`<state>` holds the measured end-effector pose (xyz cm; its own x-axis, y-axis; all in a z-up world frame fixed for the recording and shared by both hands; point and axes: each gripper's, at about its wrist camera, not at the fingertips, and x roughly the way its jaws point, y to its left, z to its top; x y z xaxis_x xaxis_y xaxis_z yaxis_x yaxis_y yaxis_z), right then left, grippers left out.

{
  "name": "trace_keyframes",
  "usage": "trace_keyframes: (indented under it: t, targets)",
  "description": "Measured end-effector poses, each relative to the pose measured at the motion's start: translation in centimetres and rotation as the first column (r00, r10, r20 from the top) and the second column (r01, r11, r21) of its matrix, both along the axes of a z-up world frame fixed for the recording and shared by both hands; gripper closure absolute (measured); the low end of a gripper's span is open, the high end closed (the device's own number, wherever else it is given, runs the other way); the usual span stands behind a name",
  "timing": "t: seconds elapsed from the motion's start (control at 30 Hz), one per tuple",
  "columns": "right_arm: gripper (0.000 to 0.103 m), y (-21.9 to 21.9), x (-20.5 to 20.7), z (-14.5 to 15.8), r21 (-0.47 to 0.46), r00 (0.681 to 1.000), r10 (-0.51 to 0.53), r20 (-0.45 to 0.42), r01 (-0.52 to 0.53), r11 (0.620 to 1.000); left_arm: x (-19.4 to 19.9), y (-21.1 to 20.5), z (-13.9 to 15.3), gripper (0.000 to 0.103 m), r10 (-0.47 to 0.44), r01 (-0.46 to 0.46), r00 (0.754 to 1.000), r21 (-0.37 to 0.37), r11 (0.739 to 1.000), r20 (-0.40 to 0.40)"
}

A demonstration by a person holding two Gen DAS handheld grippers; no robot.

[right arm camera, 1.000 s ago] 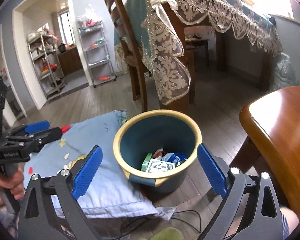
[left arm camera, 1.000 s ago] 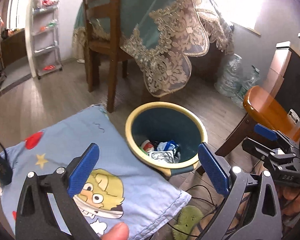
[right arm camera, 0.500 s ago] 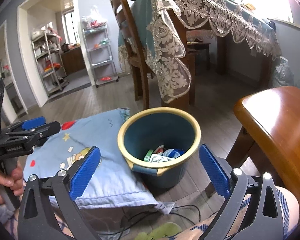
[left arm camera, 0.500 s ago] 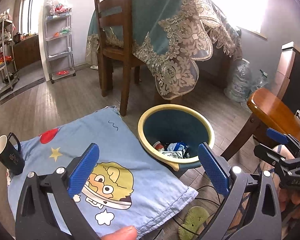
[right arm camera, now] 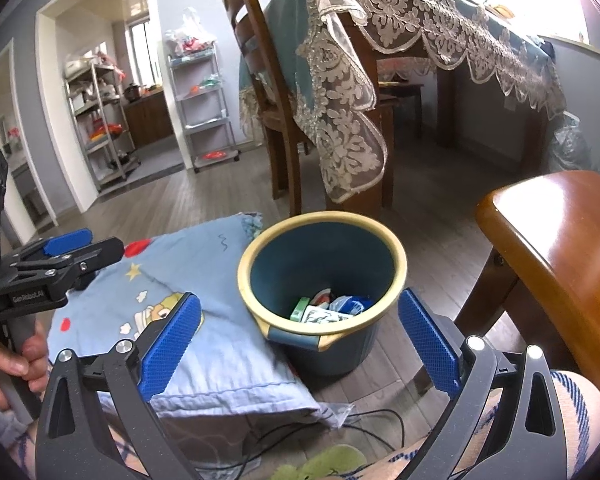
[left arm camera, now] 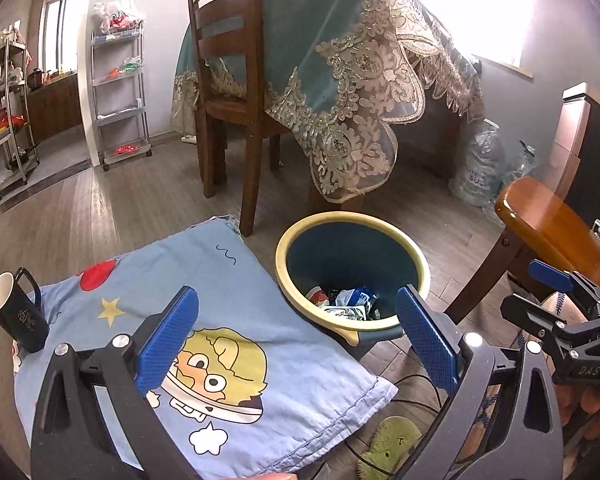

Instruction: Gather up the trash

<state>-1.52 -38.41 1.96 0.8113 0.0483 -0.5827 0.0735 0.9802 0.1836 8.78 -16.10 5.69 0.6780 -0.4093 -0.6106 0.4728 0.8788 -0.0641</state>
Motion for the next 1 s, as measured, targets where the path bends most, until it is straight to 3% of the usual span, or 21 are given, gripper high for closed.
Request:
trace_keyframes:
  t: [1.0]
  targets:
    - [0.005, 0.20, 0.05, -0.24, 0.000, 1.000, 0.004, 0.007, -0.004, 1.000, -0.10, -0.38, -0.17, 0.006, -0.011, 0.011, 1.000, 0.005, 1.000, -0.002]
